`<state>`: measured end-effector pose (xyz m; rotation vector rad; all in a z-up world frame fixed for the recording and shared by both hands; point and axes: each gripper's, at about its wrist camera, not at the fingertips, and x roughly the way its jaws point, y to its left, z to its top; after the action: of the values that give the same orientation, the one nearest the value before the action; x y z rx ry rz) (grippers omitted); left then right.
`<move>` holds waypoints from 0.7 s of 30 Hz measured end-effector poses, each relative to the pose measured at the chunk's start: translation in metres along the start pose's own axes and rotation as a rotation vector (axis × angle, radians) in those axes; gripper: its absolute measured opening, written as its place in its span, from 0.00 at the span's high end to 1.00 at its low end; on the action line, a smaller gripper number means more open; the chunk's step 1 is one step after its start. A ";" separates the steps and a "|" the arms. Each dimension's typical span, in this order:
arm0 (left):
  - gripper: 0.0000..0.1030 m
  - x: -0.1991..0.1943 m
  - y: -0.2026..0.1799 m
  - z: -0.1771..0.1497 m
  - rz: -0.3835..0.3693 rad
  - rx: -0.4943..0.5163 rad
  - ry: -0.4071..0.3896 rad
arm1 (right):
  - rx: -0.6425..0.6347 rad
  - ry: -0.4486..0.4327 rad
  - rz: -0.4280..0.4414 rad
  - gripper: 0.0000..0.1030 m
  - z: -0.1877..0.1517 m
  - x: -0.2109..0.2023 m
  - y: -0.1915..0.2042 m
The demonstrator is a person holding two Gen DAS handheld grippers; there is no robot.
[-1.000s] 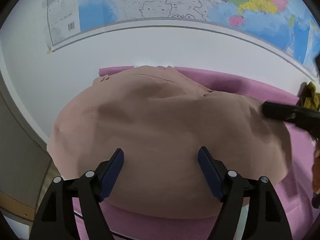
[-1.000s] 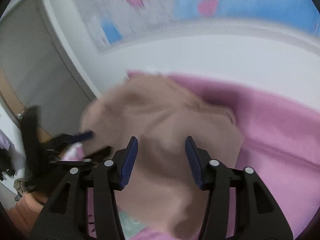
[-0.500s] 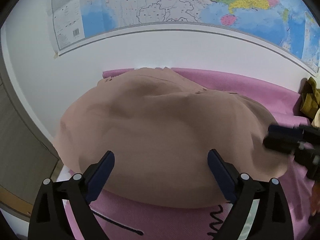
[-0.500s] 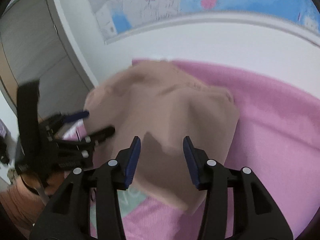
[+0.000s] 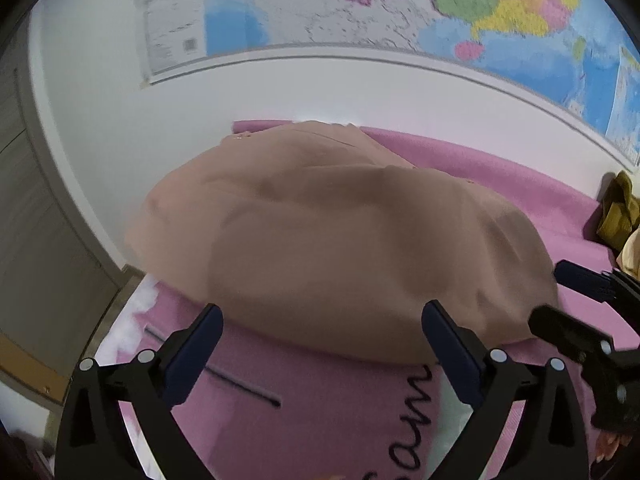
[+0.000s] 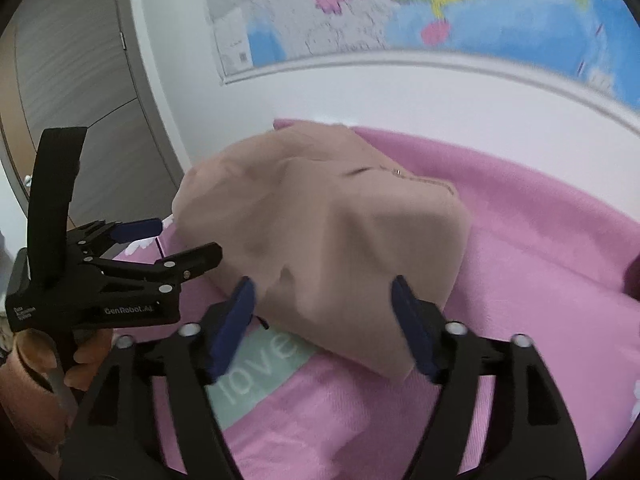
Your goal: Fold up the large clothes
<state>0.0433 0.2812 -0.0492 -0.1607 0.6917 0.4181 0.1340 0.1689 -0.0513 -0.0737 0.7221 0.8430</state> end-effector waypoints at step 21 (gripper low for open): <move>0.07 -0.067 0.007 -0.042 0.047 -0.073 -0.051 | -0.041 -0.059 0.017 0.07 -0.032 -0.056 0.031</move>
<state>-0.0310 0.2544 -0.0376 -0.2020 0.6313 0.4911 0.0697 0.1421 -0.0351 -0.0796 0.6507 0.8728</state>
